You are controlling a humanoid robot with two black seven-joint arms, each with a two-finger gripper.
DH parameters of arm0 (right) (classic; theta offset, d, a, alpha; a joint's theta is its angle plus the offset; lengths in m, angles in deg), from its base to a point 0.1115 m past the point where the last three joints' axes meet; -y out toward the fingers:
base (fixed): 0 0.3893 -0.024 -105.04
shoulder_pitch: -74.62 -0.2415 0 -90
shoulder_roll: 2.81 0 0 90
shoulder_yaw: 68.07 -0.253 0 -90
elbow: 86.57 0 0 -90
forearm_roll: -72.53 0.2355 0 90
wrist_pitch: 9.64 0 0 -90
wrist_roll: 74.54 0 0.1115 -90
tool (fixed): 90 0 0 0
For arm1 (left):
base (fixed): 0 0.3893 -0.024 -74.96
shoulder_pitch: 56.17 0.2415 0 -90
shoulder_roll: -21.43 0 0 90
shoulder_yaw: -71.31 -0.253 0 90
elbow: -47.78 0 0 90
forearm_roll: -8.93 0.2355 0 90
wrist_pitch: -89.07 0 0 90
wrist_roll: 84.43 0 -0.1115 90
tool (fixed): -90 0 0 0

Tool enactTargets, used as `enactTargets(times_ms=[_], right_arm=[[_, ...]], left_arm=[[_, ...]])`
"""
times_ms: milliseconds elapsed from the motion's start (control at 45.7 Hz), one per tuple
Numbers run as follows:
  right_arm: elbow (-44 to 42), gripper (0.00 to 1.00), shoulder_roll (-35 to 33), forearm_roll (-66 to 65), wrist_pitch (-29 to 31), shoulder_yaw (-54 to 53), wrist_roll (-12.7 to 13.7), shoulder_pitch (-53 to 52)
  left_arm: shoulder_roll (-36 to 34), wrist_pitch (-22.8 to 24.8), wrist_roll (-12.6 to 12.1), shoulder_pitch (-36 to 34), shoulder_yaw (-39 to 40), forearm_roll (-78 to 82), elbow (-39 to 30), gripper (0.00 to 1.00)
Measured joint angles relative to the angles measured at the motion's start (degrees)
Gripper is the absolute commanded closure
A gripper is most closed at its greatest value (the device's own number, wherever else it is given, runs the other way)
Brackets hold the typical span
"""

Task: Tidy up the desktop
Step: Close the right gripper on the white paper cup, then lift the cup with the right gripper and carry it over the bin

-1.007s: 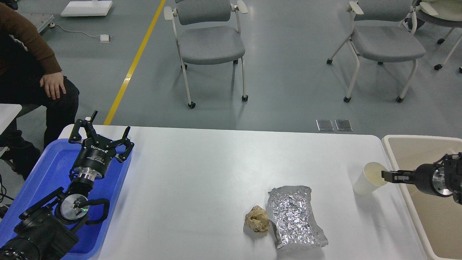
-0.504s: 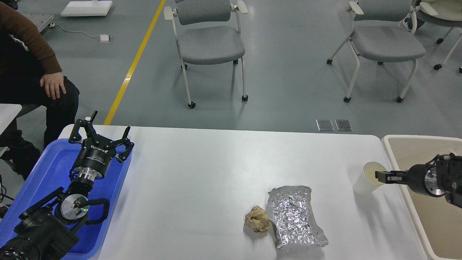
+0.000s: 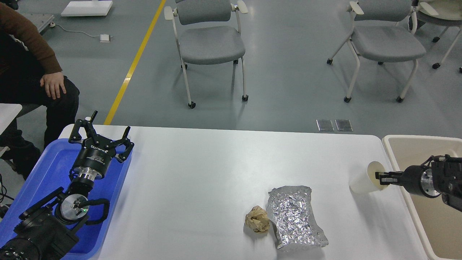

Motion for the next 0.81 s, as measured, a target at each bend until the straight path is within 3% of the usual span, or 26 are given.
enactTargets(times_ms=[263, 438, 613, 810], right_arm=[[-2.03, 1.00, -0.25, 0.24, -0.44, -1.26, -3.37, 0.66], [-1.15, 1.00, -2.69, 0.71, -0.27, -4.98, -7.04, -0.34], [4.64, 1.00, -7.54, 0.93, -0.09, -8.48, -9.68, -4.69], [13.40, 1.00, -14.17, 1.07, 0.08, -10.43, -10.87, -12.42]], left_arm=[[0.00, 0.00, 0.00, 0.00, 0.00, 0.00, 0.00, 0.00], [0.01, 0.00, 0.00, 0.00, 0.02, 0.00, 0.00, 0.00], [0.03, 0.00, 0.00, 0.00, 0.02, -0.01, 0.00, 0.00], [0.00, -0.01, 0.00, 0.00, -0.02, -0.01, 0.00, 0.00]])
